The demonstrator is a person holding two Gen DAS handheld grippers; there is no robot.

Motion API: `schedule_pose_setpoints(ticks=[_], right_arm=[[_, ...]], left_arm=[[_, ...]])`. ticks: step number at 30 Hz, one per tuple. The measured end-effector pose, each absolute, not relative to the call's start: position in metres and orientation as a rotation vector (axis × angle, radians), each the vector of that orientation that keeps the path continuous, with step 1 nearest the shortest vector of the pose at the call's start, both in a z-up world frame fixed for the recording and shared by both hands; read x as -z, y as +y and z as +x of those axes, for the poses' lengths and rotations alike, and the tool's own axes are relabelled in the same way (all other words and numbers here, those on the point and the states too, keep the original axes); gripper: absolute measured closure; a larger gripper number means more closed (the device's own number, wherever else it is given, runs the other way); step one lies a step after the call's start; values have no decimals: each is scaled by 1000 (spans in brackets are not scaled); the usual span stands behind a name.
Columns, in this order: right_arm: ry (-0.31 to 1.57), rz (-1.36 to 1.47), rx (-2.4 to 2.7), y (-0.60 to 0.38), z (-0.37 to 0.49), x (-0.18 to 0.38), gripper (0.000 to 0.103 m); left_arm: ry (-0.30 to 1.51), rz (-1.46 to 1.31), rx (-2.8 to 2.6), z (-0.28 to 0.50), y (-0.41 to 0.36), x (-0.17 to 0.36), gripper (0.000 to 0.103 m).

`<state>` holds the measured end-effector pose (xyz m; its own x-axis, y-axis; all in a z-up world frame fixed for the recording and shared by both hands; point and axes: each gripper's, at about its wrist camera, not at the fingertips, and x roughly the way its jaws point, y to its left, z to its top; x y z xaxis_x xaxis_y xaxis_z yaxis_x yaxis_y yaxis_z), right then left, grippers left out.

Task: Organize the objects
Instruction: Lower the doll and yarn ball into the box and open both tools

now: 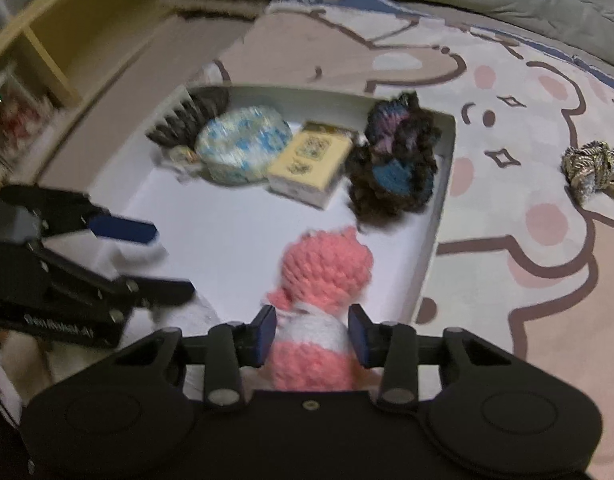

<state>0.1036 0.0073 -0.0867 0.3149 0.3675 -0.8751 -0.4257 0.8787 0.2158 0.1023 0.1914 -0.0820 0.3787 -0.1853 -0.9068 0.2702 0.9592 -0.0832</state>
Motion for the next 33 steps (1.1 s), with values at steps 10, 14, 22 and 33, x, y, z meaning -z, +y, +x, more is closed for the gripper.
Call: schedule_pose_setpoints(ticks=[10, 14, 22, 33], right_arm=[[1133, -79, -509, -4, 102, 82, 65], [1126, -93, -513, -2, 99, 80, 66], [1095, -21, -529, -11, 98, 65, 67], [1013, 22, -552, -34, 90, 36, 67]], left_arm=[[1188, 132, 343, 91, 191, 80, 34], [1186, 144, 347, 87, 191, 77, 34], [1094, 55, 307, 86, 186, 57, 33], [951, -39, 258, 70, 175, 23, 15]])
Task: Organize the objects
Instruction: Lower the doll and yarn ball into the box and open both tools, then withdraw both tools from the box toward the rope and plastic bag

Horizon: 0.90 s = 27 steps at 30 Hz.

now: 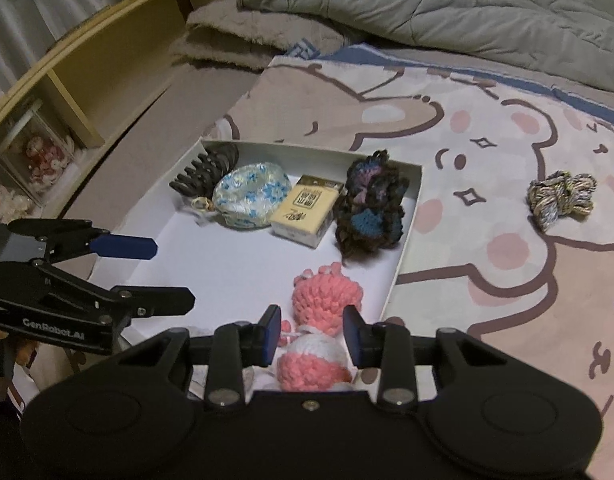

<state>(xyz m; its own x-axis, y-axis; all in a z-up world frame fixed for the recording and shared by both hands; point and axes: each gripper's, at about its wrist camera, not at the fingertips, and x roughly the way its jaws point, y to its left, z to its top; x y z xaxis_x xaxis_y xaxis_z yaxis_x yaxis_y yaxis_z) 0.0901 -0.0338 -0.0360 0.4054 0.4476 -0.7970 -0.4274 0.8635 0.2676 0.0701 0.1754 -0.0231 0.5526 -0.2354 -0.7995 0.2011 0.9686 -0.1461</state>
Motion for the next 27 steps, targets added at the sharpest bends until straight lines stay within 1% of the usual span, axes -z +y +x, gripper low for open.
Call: schedule_pose_setpoints(ticks=[5, 8, 11, 12, 13, 15, 17, 19, 21, 22, 24, 25, 27], right_arm=[[993, 30, -554, -44, 85, 29, 67], [980, 28, -556, -49, 81, 25, 66], [966, 21, -560, -51, 77, 22, 58], [961, 21, -562, -52, 76, 20, 52], [955, 20, -566, -54, 75, 19, 41], [939, 14, -567, -56, 73, 18, 28], [919, -4, -562, -58, 70, 16, 25], [905, -16, -558, -60, 69, 14, 18], [895, -19, -550, -62, 68, 13, 14], [889, -20, -547, -63, 68, 12, 9], [873, -23, -540, -65, 66, 11, 5], [867, -25, -536, -66, 66, 10, 1], [851, -21, -521, -68, 64, 9, 0]], left_arm=[[899, -55, 239, 61, 171, 13, 4], [880, -74, 233, 57, 170, 9, 0], [865, -74, 213, 52, 169, 7, 0], [863, -72, 206, 50, 169, 7, 0], [860, -72, 201, 49, 169, 6, 0], [859, -75, 192, 47, 171, 5, 0], [851, -81, 186, 45, 172, 4, 0], [841, -86, 180, 42, 174, 1, 0], [834, -94, 175, 39, 175, -1, 0], [831, -98, 174, 38, 176, -2, 0], [827, -101, 172, 36, 177, -4, 0], [826, -100, 171, 36, 177, -5, 0], [823, -94, 163, 34, 176, -7, 0]])
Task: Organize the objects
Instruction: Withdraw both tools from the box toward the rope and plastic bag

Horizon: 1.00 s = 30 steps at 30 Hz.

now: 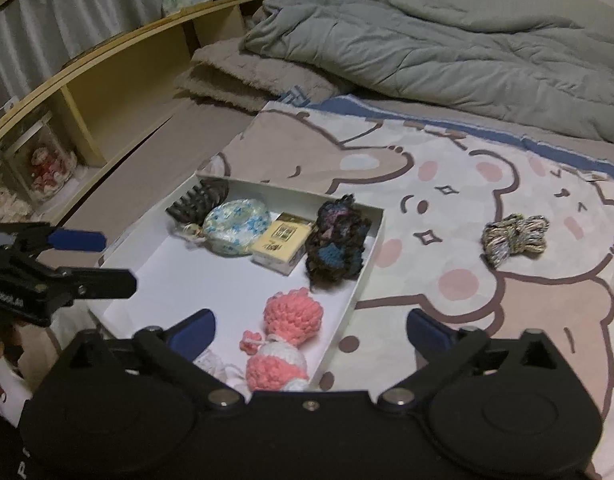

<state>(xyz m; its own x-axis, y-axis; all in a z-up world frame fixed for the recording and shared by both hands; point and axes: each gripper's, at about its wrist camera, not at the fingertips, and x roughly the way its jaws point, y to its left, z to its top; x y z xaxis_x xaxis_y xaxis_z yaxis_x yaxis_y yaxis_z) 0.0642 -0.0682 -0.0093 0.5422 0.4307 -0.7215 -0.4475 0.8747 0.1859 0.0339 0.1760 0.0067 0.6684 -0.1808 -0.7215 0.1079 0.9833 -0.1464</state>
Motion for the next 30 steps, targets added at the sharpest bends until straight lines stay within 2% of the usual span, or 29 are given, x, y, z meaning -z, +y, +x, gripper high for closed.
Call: schedule_pose_setpoints(ticks=[30], right_arm=[[808, 34, -477, -97, 69, -4, 0]], left_arm=[[822, -22, 44, 53, 151, -18, 0]])
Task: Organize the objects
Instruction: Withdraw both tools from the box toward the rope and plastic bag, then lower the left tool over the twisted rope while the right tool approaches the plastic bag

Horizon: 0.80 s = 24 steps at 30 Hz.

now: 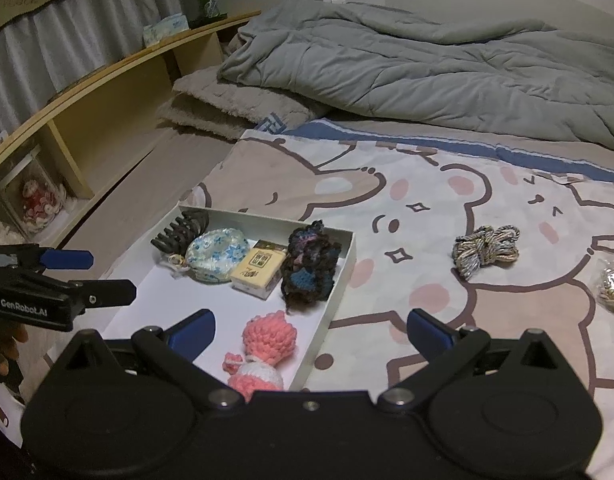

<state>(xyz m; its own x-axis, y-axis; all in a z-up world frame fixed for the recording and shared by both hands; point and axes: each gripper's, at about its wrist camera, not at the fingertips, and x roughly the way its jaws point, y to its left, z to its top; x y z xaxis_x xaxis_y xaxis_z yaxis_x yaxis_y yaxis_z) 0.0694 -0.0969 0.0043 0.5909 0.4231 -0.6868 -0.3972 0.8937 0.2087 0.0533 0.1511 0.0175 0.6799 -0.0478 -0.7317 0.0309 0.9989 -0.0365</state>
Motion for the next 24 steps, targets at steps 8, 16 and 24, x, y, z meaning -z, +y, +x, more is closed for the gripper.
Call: schedule_pose_setpoints(ticks=[8, 16, 24], right_arm=[[787, 64, -438, -119, 76, -12, 0], [771, 78, -371, -152, 84, -17, 0], [758, 86, -305, -187, 91, -17, 0]], left_arm=[[811, -12, 52, 68, 128, -21, 0], [797, 7, 77, 85, 98, -26, 0], [781, 19, 106, 105, 66, -27, 0]])
